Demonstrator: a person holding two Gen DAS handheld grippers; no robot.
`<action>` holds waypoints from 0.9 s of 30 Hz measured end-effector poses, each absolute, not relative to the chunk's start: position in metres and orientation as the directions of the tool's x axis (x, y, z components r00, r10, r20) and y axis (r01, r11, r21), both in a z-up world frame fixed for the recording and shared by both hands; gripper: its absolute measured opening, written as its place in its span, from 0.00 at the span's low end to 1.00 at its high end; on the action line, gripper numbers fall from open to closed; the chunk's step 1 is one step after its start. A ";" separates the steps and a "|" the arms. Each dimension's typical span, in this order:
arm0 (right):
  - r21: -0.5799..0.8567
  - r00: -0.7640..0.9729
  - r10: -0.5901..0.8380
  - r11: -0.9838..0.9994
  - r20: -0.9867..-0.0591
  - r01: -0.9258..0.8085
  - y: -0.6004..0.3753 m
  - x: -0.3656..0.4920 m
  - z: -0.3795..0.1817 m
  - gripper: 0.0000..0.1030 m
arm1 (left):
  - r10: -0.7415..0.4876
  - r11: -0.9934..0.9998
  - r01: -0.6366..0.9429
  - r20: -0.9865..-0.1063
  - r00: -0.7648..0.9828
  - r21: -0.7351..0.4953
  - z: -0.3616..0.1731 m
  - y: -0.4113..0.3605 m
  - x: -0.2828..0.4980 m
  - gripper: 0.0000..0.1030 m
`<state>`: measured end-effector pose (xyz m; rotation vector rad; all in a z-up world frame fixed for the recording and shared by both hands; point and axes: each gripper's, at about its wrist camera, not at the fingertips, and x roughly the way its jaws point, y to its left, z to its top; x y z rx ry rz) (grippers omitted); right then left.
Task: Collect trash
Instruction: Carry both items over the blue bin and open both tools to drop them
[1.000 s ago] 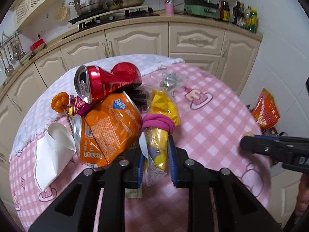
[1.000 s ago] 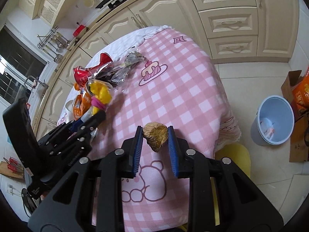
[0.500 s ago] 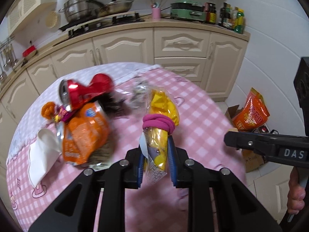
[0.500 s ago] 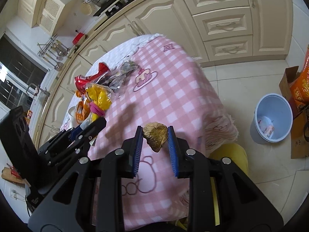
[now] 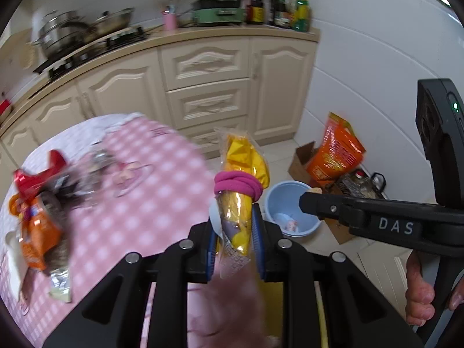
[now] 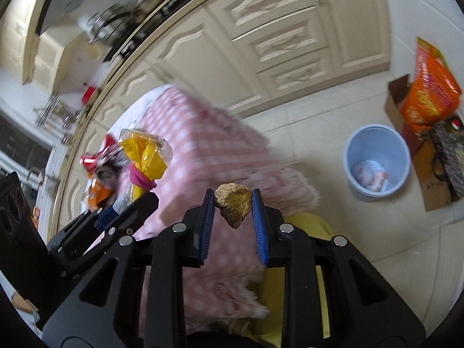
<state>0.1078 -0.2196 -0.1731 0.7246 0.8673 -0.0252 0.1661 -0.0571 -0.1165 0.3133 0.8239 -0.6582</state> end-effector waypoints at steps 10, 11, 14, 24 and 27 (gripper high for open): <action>0.536 0.652 0.136 0.703 -0.746 0.467 -0.292 0.067 -0.195 0.25 | -0.437 0.700 0.714 -0.798 0.416 -0.011 -0.139 -0.136 0.147 0.21; 0.535 0.650 0.130 0.697 -0.749 0.477 -0.297 0.063 -0.197 0.25 | -0.433 0.698 0.716 -0.801 0.414 -0.007 -0.141 -0.143 0.146 0.21; 0.520 0.638 0.100 0.680 -0.764 0.517 -0.315 0.056 -0.205 0.25 | -0.423 0.691 0.722 -0.817 0.391 -0.012 -0.153 -0.170 0.145 0.21; 0.485 0.575 0.062 0.616 -0.816 0.621 -0.374 0.060 -0.238 0.25 | -0.396 0.651 0.758 -0.867 0.303 -0.032 -0.200 -0.251 0.163 0.21; 0.469 0.558 0.050 0.606 -0.828 0.643 -0.389 0.067 -0.246 0.25 | -0.388 0.642 0.765 -0.879 0.277 -0.043 -0.214 -0.270 0.170 0.21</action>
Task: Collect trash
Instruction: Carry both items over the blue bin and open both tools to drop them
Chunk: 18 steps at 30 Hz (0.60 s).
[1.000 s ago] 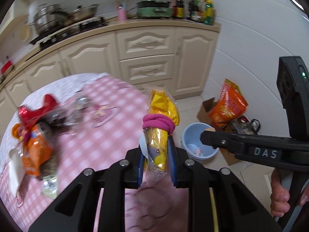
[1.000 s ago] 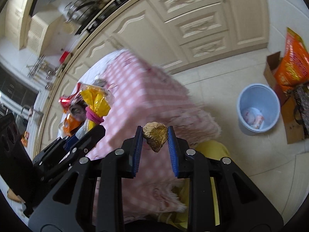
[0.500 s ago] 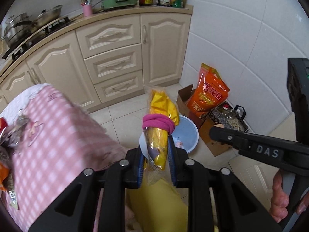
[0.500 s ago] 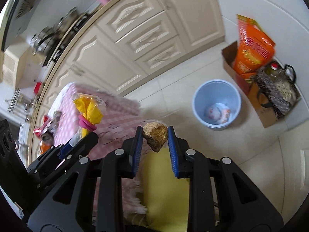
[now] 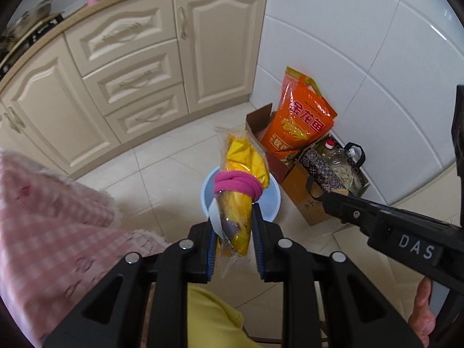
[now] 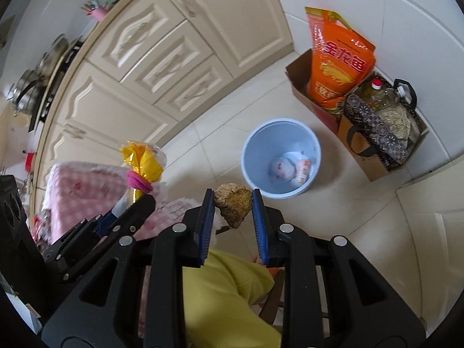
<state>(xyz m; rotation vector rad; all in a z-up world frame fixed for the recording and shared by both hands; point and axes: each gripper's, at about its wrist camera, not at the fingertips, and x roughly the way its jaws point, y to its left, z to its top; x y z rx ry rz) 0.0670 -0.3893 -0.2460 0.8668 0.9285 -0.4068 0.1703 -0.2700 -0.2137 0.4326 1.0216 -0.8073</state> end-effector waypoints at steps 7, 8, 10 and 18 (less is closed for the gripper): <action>0.446 0.538 0.016 0.579 -0.843 0.682 -0.422 0.083 -0.257 0.25 | -0.378 0.631 0.772 -0.900 0.216 -0.079 -0.243 -0.310 0.191 0.23; 0.444 0.535 0.012 0.574 -0.845 0.688 -0.428 0.084 -0.259 0.25 | -0.376 0.626 0.775 -0.904 0.204 -0.086 -0.247 -0.317 0.194 0.23; 0.443 0.534 0.008 0.569 -0.845 0.693 -0.433 0.086 -0.260 0.25 | -0.386 0.616 0.782 -0.901 0.199 -0.091 -0.249 -0.327 0.198 0.23; 0.446 0.525 0.011 0.544 -0.851 0.711 -0.451 0.090 -0.271 0.25 | -0.374 0.624 0.778 -0.900 0.224 -0.066 -0.258 -0.350 0.215 0.56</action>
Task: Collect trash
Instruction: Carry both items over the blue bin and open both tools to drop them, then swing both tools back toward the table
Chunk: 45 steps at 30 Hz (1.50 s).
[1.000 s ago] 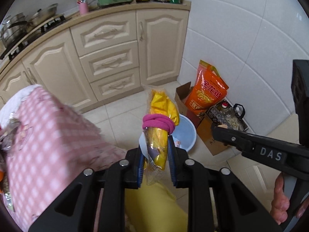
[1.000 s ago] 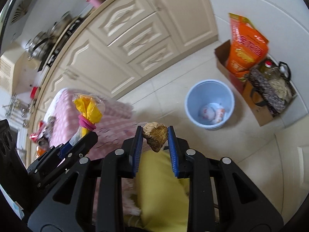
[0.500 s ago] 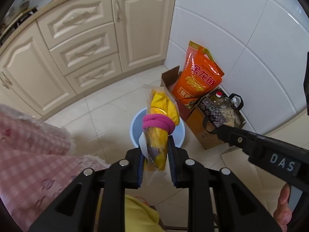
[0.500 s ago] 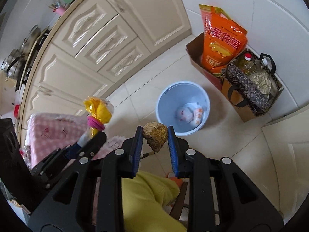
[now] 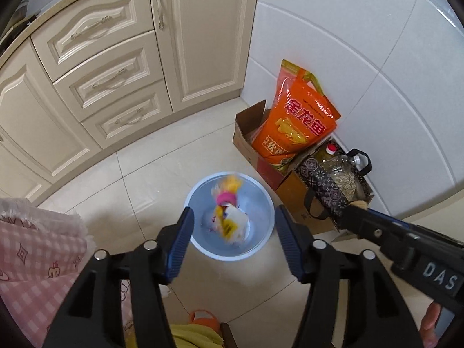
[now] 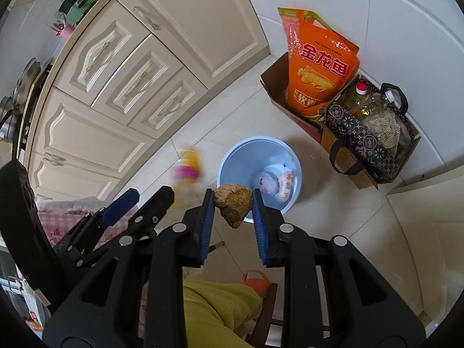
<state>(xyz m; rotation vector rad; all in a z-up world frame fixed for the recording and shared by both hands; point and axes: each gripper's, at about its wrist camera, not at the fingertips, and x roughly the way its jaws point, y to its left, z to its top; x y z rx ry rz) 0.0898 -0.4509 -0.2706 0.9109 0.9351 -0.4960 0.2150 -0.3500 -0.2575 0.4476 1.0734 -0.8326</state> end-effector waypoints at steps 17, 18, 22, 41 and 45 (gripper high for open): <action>0.416 0.514 0.014 0.605 -0.858 0.678 -0.448 0.124 -0.269 0.60 | -0.321 0.704 0.709 -0.910 0.261 -0.045 -0.254 -0.315 0.241 0.56; 0.414 0.512 0.013 0.608 -0.859 0.677 -0.448 0.124 -0.268 0.60 | -0.322 0.706 0.707 -0.909 0.265 -0.043 -0.253 -0.314 0.242 0.56; 0.423 0.510 0.023 0.593 -0.860 0.686 -0.450 0.121 -0.269 0.60 | -0.331 0.705 0.708 -0.904 0.269 -0.047 -0.248 -0.312 0.241 0.56; 0.405 0.493 0.011 0.586 -0.870 0.702 -0.437 0.084 -0.255 0.60 | -0.367 0.669 0.742 -0.889 0.275 -0.047 -0.220 -0.310 0.205 0.56; 0.412 0.514 -0.004 0.593 -0.858 0.692 -0.430 0.072 -0.241 0.60 | -0.391 0.666 0.745 -0.870 0.300 -0.043 -0.201 -0.302 0.193 0.56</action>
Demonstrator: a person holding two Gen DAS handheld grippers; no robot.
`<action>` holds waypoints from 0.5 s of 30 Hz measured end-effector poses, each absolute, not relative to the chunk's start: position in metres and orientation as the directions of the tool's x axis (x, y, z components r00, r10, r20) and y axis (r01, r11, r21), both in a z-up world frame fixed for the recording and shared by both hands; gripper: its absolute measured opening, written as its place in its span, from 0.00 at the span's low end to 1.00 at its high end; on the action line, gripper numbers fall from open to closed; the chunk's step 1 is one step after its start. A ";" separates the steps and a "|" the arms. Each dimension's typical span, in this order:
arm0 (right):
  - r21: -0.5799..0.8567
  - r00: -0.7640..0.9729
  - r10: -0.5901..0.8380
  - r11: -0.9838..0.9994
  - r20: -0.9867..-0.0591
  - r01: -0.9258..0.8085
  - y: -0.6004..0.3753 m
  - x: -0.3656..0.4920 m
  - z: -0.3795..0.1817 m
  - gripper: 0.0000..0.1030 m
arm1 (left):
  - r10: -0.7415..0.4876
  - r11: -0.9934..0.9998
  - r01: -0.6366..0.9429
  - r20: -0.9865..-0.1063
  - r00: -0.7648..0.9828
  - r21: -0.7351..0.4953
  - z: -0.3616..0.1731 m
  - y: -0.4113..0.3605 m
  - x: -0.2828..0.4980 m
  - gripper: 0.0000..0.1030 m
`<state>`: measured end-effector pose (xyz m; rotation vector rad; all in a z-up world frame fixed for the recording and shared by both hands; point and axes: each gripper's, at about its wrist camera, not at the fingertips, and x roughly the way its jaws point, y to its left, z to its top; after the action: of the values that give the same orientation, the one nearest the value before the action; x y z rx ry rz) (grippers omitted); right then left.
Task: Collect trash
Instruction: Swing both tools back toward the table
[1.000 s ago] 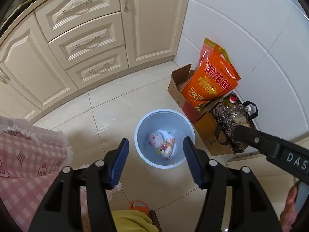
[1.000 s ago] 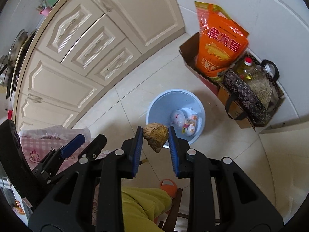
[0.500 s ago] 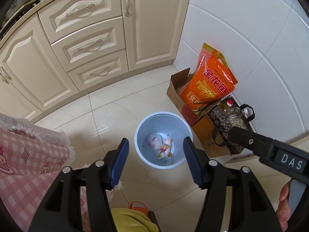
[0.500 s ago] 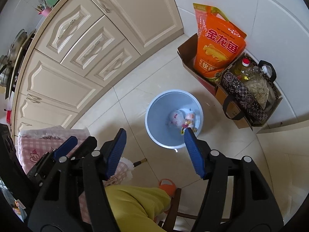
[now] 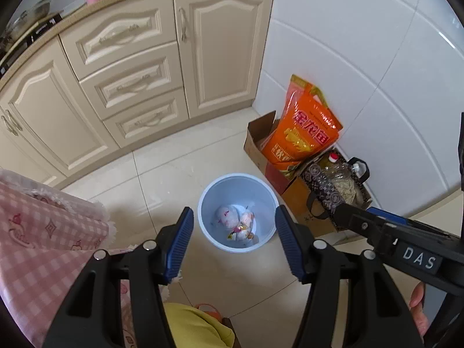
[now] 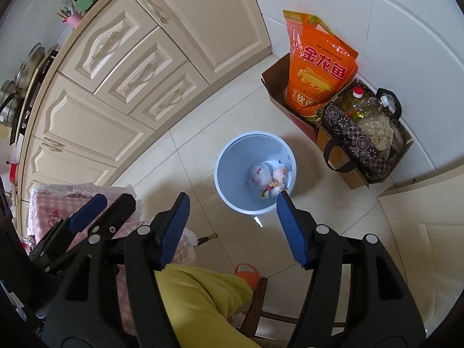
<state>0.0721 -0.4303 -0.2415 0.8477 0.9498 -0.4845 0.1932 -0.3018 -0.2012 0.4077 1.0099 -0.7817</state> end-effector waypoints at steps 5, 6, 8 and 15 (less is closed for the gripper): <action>0.435 0.563 -0.026 0.605 -0.826 0.667 -0.416 0.055 -0.217 0.60 | -0.413 0.667 0.744 -0.847 0.333 -0.033 -0.176 -0.286 0.175 0.57; 0.439 0.572 -0.031 0.607 -0.820 0.662 -0.413 0.052 -0.212 0.60 | -0.418 0.668 0.744 -0.842 0.340 -0.031 -0.171 -0.283 0.173 0.57; 0.446 0.590 -0.038 0.615 -0.806 0.650 -0.407 0.047 -0.201 0.60 | -0.431 0.672 0.740 -0.827 0.362 -0.027 -0.159 -0.274 0.166 0.57; 0.456 0.649 -0.047 0.673 -0.759 0.583 -0.370 0.035 -0.165 0.60 | -0.466 0.708 0.705 -0.772 0.432 -0.034 -0.119 -0.229 0.150 0.58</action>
<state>0.0346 -0.3703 -0.1646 0.7580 0.7925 -0.3997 0.1496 -0.2286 -0.1188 0.3154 0.8488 -0.7451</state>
